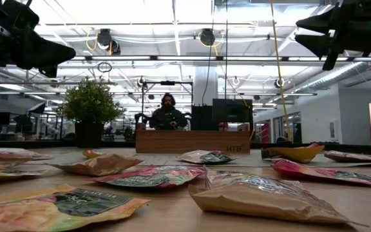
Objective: Pick & Place Tea
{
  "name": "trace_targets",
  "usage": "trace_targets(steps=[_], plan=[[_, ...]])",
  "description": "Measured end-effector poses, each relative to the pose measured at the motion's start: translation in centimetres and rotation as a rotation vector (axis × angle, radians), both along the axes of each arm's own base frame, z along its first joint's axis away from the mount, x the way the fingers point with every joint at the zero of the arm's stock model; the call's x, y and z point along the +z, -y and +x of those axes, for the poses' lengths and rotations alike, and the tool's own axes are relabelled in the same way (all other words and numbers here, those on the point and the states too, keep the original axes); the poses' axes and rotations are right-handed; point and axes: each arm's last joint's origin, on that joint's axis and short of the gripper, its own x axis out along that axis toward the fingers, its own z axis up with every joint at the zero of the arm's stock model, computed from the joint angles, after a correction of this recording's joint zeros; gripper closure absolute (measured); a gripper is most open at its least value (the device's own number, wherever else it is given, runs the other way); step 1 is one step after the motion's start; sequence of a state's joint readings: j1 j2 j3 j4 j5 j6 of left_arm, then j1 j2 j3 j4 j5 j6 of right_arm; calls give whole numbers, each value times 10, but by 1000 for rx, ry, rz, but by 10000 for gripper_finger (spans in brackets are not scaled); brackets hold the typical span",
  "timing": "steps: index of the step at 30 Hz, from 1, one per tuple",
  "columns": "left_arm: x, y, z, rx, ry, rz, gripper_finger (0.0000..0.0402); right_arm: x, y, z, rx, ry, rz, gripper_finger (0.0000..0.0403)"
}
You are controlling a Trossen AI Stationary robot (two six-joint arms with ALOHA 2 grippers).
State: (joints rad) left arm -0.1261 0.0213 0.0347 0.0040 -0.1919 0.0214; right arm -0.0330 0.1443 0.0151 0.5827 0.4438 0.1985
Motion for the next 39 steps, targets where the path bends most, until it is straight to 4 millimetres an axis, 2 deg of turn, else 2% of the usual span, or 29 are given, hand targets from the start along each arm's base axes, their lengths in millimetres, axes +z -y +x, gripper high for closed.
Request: trace_targets(steps=[10, 21, 27, 31, 35, 39], plan=[[0, 0, 0, 0, 0, 0, 371, 0, 0, 0, -1, -4, -1, 216], [0, 0, 0, 0, 0, 0, 371, -20, 1, 6, -71, -302, -115, 216], [0, 0, 0, 0, 0, 0, 371, -18, 0, 7, -30, -258, -96, 215], [0, 0, 0, 0, 0, 0, 371, -31, -7, 18, 177, -431, -103, 209], [0, 0, 0, 0, 0, 0, 371, -5, -18, 36, 295, -623, -8, 201], [0, 0, 0, 1, -2, 0, 371, 4, -33, 59, 405, -987, 137, 202]])
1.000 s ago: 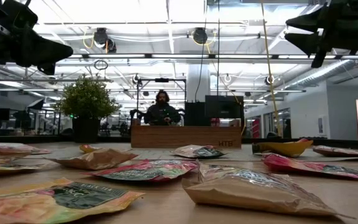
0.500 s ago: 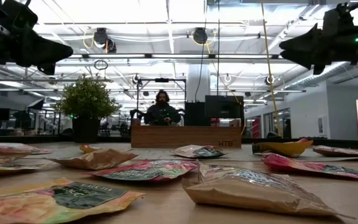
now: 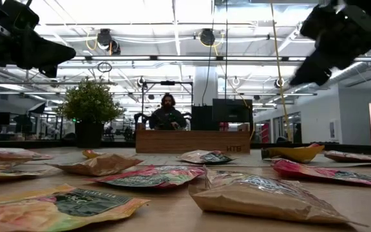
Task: Pick & Place Tea
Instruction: Put the brown tea bag into the middle section of the wooden organizer
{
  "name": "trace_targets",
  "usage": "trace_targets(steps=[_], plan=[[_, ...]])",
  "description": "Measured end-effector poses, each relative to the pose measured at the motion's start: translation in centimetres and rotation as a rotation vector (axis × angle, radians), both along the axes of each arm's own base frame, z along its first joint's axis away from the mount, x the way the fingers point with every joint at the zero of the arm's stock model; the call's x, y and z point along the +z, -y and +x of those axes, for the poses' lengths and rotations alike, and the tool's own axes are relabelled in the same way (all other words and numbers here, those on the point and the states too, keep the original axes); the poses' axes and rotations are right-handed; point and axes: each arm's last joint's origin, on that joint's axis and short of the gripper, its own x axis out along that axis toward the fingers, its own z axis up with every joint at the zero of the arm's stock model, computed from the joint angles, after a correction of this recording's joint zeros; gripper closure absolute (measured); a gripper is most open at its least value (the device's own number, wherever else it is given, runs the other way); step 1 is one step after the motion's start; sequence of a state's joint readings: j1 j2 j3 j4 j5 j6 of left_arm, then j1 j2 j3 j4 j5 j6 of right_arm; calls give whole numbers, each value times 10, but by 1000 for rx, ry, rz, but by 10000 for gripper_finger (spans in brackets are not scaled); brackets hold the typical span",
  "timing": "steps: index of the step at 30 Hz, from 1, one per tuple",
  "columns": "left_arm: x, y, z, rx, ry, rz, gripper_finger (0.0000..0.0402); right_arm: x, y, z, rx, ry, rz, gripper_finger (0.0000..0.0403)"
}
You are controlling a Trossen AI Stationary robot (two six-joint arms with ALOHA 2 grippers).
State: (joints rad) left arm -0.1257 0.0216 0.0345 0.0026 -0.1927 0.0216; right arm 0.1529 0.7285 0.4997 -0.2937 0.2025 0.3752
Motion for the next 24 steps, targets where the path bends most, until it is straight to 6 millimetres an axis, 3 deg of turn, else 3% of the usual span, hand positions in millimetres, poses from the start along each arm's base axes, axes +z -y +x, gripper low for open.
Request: trace_targets(steps=[3, 6, 12, 20, 24], plan=[[0, 0, 0, -1, 0, 0, 371, 10, -9, 13, -9, -227, 87, 206], [0, 0, 0, -2, 0, 0, 371, -6, -15, 20, -67, -426, 150, 207], [0, 0, 0, -2, 1, 0, 371, -33, -27, 29, -93, -567, 262, 204], [0, 0, 0, -2, 1, 0, 371, -46, -51, 39, 95, -549, 538, 217], [0, 0, 0, -3, 1, 0, 371, -47, -64, 42, 192, -483, 525, 253]])
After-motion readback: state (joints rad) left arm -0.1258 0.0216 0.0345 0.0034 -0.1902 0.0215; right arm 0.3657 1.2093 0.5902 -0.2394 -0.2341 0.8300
